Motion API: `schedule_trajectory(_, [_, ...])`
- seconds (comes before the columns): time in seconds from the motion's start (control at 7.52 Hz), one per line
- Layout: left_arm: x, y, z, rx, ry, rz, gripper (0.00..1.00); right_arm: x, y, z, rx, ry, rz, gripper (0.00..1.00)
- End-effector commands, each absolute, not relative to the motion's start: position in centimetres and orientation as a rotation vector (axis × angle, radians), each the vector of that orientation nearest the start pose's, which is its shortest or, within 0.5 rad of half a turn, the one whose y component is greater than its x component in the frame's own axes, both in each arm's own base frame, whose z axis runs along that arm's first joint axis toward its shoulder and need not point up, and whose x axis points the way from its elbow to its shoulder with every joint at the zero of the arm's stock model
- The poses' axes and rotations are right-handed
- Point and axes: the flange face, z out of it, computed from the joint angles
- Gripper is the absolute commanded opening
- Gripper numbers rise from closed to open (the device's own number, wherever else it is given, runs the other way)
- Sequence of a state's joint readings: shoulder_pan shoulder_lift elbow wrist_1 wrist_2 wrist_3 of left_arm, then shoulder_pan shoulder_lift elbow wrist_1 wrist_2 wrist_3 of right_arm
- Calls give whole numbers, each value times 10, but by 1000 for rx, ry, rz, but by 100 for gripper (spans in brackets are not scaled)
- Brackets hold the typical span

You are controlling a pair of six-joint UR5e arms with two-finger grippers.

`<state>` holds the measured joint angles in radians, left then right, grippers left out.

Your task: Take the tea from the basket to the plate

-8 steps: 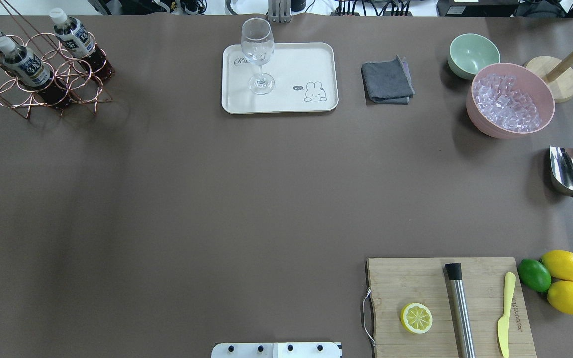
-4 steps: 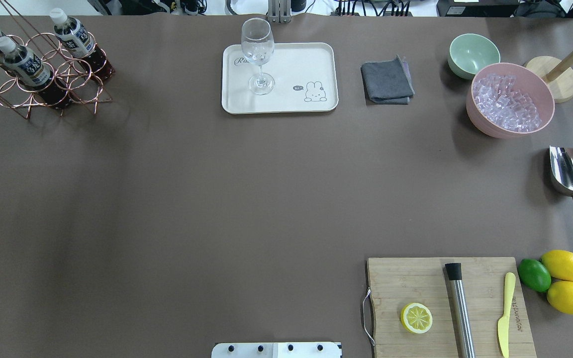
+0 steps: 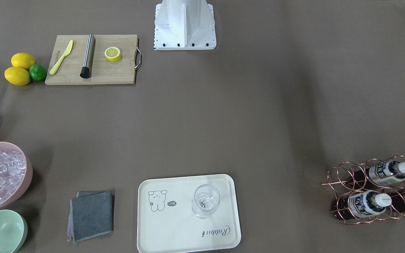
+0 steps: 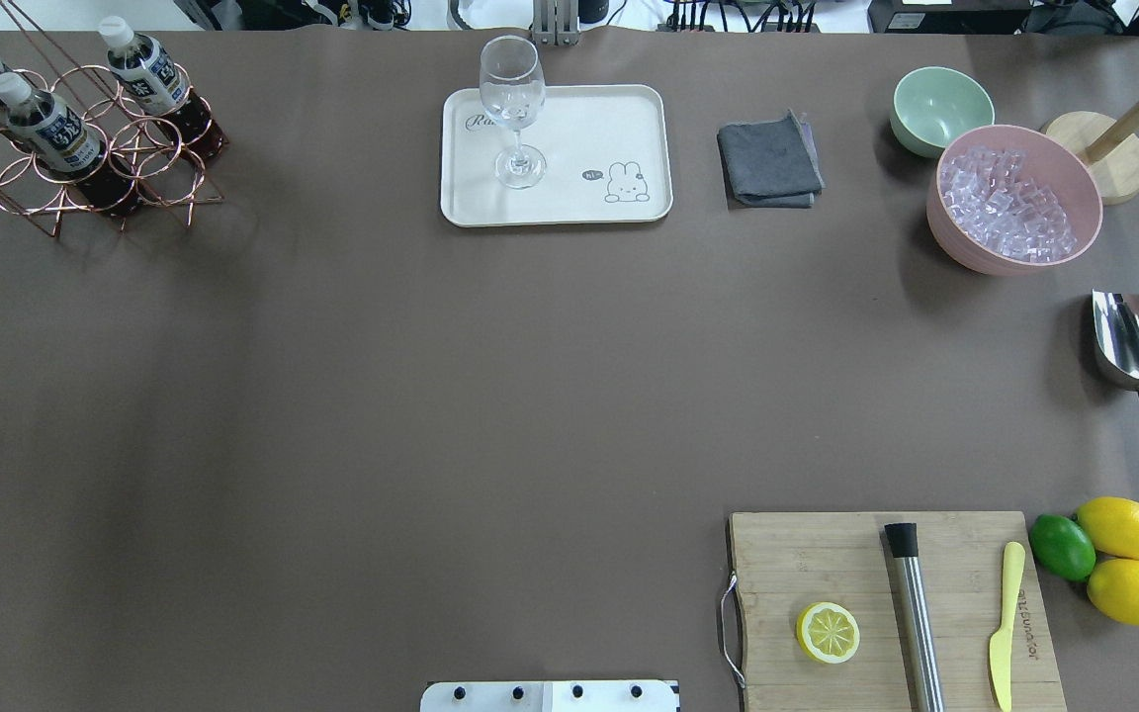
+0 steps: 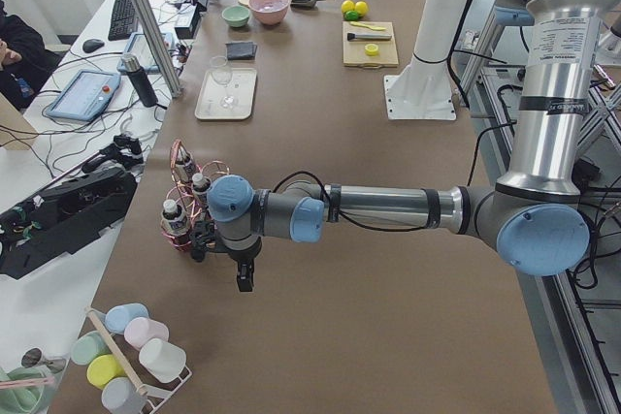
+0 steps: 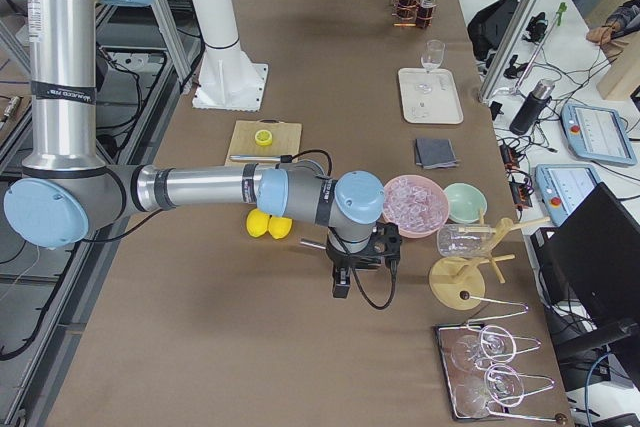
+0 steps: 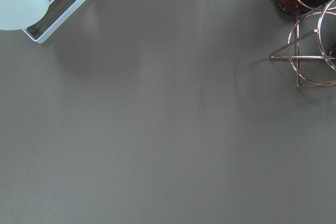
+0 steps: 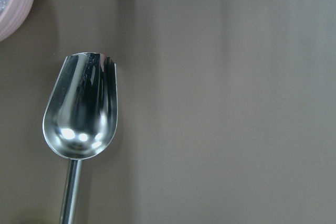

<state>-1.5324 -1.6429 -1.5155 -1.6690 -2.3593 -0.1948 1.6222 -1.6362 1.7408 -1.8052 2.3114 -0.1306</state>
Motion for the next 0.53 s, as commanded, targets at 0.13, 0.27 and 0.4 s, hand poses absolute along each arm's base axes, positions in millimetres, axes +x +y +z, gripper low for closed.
schedule_trajectory(0.13, [-42, -532, 639, 15, 795, -103, 98, 92, -454, 624, -36, -710, -40, 100])
schedule_trajectory(0.27, [-42, -532, 639, 15, 795, -103, 98, 92, -453, 626, -39, -708, -39, 100])
schedule_trajectory(0.4, [-42, -532, 638, 17, 795, -103, 98, 92, -454, 626, -39, -707, -39, 100])
